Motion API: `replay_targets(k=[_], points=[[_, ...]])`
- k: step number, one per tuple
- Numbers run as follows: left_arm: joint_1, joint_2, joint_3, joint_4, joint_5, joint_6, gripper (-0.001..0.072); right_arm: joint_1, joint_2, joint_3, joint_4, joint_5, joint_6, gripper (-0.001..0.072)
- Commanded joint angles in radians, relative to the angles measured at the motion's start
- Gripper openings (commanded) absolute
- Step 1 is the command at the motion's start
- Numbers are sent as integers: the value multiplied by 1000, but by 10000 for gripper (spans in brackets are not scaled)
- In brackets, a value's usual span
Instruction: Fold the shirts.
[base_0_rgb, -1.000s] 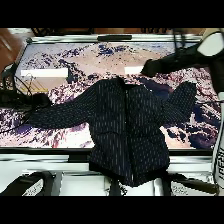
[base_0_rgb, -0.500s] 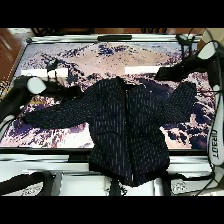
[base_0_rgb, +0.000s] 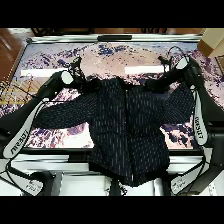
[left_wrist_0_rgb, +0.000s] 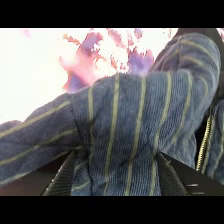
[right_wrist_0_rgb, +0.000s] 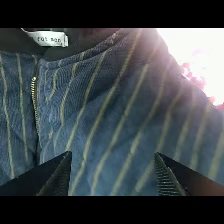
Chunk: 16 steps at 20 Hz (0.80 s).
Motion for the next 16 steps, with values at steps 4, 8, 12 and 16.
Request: replay_targets(k=[4,8,12,16], points=[[-7,-50,24,-18,11,10,584,58,-72,1,2,-8,-2,625],[-6,-56,24,-15,21,10,277,105,-81,1,-22,-3,-1,315],[19,-45,25,-14,-23,13,60,111,-69,1,-28,-5,0,101],[27,63,53,-13,-21,142,59,111,40,54,-36,-74,-96,101]])
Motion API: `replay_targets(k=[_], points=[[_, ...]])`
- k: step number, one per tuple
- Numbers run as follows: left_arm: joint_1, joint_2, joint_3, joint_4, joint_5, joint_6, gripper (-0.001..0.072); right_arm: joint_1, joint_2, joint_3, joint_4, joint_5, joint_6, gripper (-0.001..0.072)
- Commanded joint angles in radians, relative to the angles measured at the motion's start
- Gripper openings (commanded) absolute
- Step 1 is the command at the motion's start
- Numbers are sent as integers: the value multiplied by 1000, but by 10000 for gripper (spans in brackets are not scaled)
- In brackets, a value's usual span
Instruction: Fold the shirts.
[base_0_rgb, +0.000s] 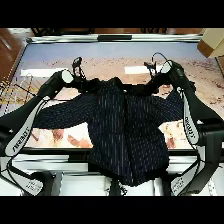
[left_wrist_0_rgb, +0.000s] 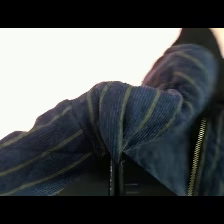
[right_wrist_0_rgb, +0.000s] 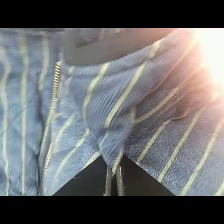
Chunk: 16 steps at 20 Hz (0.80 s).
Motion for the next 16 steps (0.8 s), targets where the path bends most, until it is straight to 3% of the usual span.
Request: replay_targets(k=[1,4,7,9,12,16], points=[[14,101,46,0,0,113,60,3,98,77,-6,-97,-82,101],[45,239,197,0,31,132,59,3,222,260,5,-290,-100,101],[71,380,391,0,149,133,59,3,403,332,36,-635,-101,101],[71,462,484,1,211,172,60,3,517,332,37,-715,-101,101],[69,574,470,20,107,204,59,3,633,325,19,-487,-100,101],[50,593,307,131,-431,148,59,3,677,155,-31,92,15,101]])
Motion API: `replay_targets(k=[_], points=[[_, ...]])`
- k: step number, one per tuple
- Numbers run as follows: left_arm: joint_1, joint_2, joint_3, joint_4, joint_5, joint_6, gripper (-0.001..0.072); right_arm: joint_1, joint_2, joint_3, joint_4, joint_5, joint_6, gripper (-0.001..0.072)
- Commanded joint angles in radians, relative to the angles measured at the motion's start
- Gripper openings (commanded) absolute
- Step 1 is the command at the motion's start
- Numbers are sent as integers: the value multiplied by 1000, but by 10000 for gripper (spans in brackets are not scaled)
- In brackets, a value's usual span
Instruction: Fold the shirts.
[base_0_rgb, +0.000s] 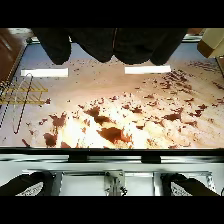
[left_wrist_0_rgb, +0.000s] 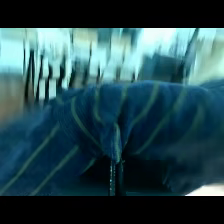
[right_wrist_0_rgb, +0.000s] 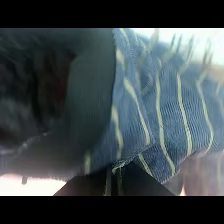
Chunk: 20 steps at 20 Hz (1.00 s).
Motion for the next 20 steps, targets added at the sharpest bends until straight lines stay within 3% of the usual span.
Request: replay_targets(k=[1,3,5,7,12,15,16,17,20], points=[[-39,33,-190,172,-413,-59,58,0,50,-179,-76,463,95,101],[-79,34,-426,313,-443,-135,59,0,56,-382,-124,499,95,101],[-100,35,-653,288,-396,-190,59,0,56,-588,-84,506,82,101],[-134,36,-790,219,-336,-189,59,0,56,-735,-15,545,61,101],[-176,23,-869,185,-151,-241,59,0,55,-911,-93,529,90,101],[-174,5,-869,48,27,-240,59,0,55,-975,-103,527,138,111],[-174,-5,-869,3,60,-238,59,0,55,-995,-101,528,143,268],[-174,-13,-869,-18,79,-214,59,0,55,-1001,-90,537,141,601],[-161,-23,-869,-15,93,-202,59,0,56,-939,-70,614,151,616]])
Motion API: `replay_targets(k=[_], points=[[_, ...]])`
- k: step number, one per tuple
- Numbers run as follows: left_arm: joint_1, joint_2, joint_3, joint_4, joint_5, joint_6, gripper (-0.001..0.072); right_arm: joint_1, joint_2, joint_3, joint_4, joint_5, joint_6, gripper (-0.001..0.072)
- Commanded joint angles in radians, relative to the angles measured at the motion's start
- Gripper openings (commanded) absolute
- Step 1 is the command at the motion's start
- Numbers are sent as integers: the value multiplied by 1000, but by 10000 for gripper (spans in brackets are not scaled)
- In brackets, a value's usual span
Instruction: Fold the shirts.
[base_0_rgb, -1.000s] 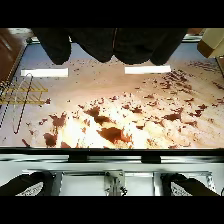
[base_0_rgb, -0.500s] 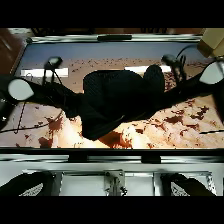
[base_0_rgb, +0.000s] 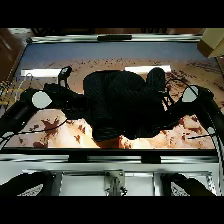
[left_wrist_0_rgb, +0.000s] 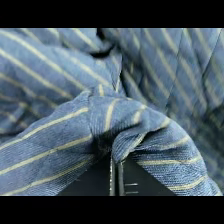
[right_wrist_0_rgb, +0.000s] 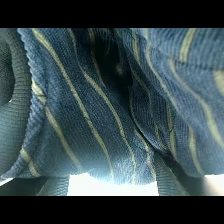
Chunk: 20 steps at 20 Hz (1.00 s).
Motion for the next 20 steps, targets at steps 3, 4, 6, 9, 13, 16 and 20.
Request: replay_targets(k=[3,4,6,9,13,16,20], points=[[21,-11,-5,-47,64,34,59,0,1,138,93,120,45,616],[26,-11,-5,-47,63,34,59,0,3,169,109,148,63,615],[26,-11,-5,-47,62,34,59,0,29,224,80,198,68,615],[26,-11,-5,-47,57,34,59,0,95,281,-112,246,91,614],[25,-11,-5,-48,56,34,59,71,112,276,-111,234,163,614],[26,-11,-5,-48,47,34,60,260,111,220,-197,108,242,614],[26,-11,-5,-47,43,34,59,426,17,178,-315,40,311,614]])
